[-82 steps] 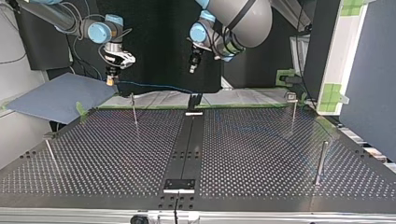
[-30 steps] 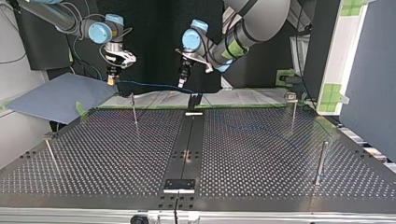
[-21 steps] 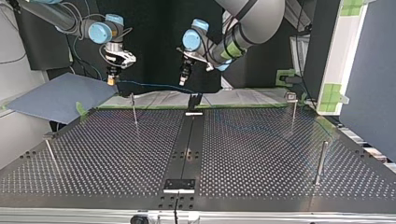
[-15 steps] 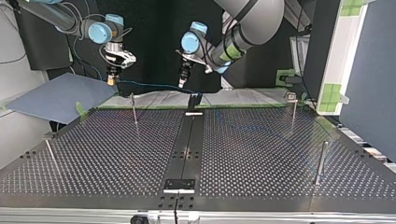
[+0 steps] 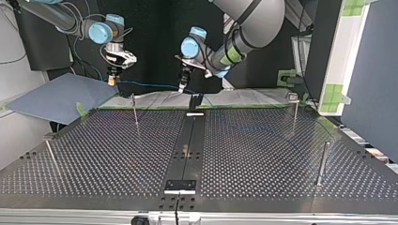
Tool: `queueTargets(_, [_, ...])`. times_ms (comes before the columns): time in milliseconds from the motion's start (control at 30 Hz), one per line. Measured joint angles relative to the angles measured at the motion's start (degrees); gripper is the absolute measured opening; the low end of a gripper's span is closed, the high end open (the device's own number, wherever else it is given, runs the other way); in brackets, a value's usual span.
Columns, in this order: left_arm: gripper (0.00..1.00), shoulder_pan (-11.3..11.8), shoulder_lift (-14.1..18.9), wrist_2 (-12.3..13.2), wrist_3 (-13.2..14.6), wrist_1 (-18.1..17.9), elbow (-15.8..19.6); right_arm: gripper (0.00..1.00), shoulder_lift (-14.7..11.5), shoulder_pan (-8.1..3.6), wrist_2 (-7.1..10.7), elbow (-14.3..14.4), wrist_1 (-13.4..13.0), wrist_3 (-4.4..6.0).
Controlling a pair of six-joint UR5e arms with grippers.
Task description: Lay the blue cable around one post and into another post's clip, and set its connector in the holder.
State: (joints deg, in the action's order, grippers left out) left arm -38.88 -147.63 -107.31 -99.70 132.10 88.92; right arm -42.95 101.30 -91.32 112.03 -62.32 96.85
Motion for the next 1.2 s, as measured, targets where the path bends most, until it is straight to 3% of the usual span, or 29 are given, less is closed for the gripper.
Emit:
queueTargets(367, [0.99, 1.1, -1.9, 0.0, -0.1, 4.5, -5.3, 0.00, 0.0, -0.01, 0.00, 0.0, -0.1, -0.20])
queueTargets(633, [0.99, 2.3, -1.9, 0.4, -0.4, 5.9, -6.6, 0.00, 0.0, -0.01, 0.00, 0.0, 0.0, -0.38])
queueTargets(667, [0.93, 2.3, -1.9, 0.4, -0.4, 6.1, -6.6, 0.00, 0.0, -0.01, 0.00, 0.0, 0.0, -0.39])
queueTargets(700, [0.93, 2.4, -1.9, 0.4, -0.4, 6.3, -6.7, 0.00, 0.0, -0.01, 0.00, 0.0, 0.0, -0.40])
queueTargets(767, [0.74, 2.5, -1.9, 0.4, -0.4, 6.8, -6.7, 0.00, 0.0, -0.01, 0.00, 0.0, 0.0, -0.41])
queueTargets(800, [0.74, 2.5, -1.9, 0.4, -0.3, 7.1, -6.7, 0.00, 0.0, -0.01, 0.00, 0.0, 0.0, -0.41])
queueTargets(867, [0.47, 2.6, -1.8, 0.3, -0.1, 7.6, -6.7, 0.00, 0.0, -0.01, 0.02, 0.0, 0.0, -0.43])
queueTargets(900, [0.47, 2.6, -1.8, 0.3, -0.1, 7.8, -6.7, 0.00, 0.0, -0.01, 0.04, 0.0, 0.0, -0.43])
queueTargets(967, [0.13, 2.6, -1.8, 0.4, 0.0, 8.1, -6.7, 0.00, 0.0, -0.01, 0.06, 0.0, 0.0, -0.45])
queueTargets(1000, [0.13, 2.6, -1.8, 0.5, 0.0, 8.2, -6.7, 0.00, 0.0, -0.02, 0.07, 0.0, 0.0, -0.46])
queueTargets(1033, [0.04, 2.5, -1.8, 0.8, 0.1, 8.3, -6.7, 0.00, 0.0, -0.03, 0.07, 0.0, 0.0, -0.47])
queueTargets(1067, [0.00, 2.5, -1.8, 1.0, 0.1, 8.3, -6.7, 0.00, 0.0, -0.04, 0.08, 0.0, 0.0, -0.48])
queueTargets(1200, [0.00, 2.4, -1.8, 2.6, 0.2, 8.3, -6.7, 0.00, 0.0, -0.06, 0.08, 0.0, 0.1, -0.50])
